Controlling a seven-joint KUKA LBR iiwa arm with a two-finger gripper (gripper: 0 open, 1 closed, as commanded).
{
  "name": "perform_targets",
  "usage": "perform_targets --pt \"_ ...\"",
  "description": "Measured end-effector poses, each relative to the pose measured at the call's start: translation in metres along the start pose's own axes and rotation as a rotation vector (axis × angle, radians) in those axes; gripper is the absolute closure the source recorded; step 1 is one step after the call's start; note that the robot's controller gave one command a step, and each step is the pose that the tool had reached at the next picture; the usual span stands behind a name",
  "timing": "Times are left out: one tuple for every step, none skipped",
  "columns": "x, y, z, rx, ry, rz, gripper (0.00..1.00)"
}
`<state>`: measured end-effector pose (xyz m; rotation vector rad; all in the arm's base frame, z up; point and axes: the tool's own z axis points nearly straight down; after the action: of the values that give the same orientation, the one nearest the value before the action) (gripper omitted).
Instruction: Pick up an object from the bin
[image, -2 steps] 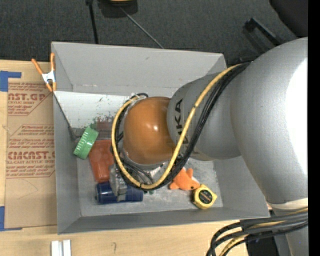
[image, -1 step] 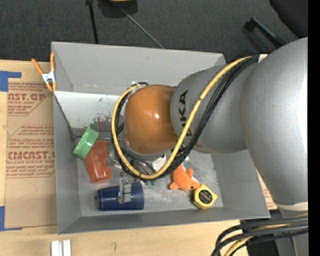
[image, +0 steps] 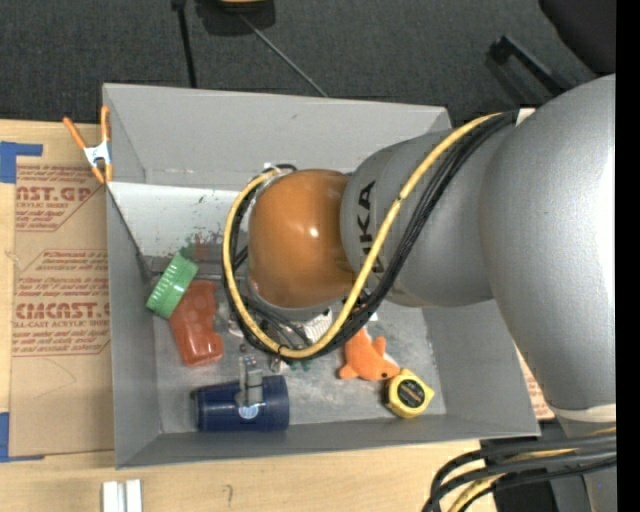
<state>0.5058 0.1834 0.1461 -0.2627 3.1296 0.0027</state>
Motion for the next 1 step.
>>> perform_targets --pt "0.0007 -0.0147 0.0164 -0.002 -0.006 -0.055 0.00"
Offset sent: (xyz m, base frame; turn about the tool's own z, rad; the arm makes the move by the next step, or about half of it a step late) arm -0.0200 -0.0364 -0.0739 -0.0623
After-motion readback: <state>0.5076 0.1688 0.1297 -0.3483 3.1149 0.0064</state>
